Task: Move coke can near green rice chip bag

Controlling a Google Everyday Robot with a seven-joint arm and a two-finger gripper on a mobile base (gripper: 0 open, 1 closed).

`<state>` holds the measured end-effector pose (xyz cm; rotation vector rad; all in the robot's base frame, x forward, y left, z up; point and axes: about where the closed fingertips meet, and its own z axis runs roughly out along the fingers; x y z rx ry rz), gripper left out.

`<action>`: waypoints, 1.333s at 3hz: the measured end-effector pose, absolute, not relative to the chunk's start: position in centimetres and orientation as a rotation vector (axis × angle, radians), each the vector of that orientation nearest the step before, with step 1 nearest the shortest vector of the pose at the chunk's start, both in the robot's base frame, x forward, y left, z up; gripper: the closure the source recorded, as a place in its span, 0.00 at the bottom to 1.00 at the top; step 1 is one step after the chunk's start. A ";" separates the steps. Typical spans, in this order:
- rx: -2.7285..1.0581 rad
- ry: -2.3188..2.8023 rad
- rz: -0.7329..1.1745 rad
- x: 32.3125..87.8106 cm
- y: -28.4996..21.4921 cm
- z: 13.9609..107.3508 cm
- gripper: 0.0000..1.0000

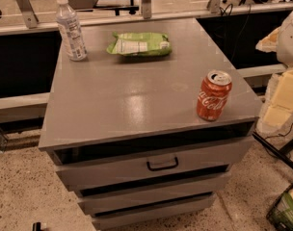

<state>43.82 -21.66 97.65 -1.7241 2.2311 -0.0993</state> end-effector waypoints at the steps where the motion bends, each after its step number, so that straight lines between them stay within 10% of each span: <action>1: -1.724 2.231 -0.099 43.8 -21.7 97.7 0.00; 4: -1.663 2.041 0.244 48.6 -20.3 94.5 0.00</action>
Offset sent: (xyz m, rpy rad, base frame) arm 0.0261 0.0022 -0.0111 0.1426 0.0279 0.0606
